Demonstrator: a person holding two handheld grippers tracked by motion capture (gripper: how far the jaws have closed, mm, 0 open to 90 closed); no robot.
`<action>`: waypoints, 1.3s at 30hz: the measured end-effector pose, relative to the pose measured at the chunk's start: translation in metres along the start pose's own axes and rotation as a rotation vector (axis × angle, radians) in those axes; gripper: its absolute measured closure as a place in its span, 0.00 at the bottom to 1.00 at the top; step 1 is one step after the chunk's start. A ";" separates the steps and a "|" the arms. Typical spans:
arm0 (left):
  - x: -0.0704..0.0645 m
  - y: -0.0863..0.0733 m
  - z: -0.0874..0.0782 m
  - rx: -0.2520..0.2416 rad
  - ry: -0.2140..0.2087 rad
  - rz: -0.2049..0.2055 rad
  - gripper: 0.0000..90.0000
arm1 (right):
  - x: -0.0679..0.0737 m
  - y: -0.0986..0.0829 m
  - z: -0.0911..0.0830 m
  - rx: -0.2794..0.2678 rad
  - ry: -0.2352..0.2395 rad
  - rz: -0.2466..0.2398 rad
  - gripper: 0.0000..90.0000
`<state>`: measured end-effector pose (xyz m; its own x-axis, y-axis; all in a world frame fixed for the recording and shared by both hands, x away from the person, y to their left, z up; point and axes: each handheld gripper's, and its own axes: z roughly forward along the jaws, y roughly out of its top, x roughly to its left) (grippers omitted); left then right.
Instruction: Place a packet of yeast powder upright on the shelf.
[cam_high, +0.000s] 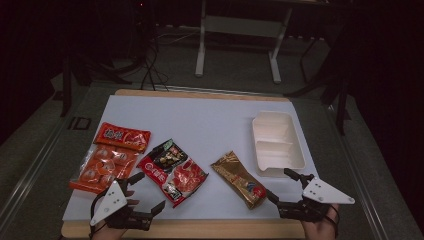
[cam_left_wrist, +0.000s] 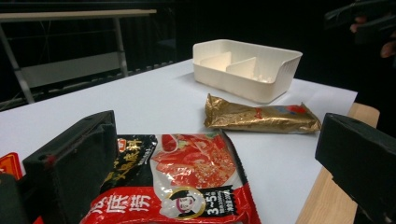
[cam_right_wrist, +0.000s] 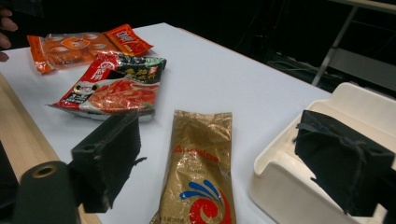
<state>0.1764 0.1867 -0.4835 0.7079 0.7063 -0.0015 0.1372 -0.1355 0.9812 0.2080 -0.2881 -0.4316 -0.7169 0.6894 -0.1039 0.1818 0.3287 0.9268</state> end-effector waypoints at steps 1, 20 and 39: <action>0.001 0.001 0.000 0.002 0.001 0.001 0.00 | 0.001 0.002 0.000 0.008 0.004 0.000 0.15; -0.001 0.001 0.008 0.009 -0.026 0.017 0.00 | -0.002 0.049 0.012 0.050 0.045 -0.059 0.13; 0.000 -0.002 0.011 0.018 -0.043 0.010 0.00 | -0.014 0.061 0.082 0.176 0.150 -0.008 0.15</action>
<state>0.1836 0.1789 -0.4874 0.7382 0.6746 0.0001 0.1417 -0.1552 0.9777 0.2844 -0.2249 -0.4031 -0.8087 0.5866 -0.0441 0.2805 0.4505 0.8476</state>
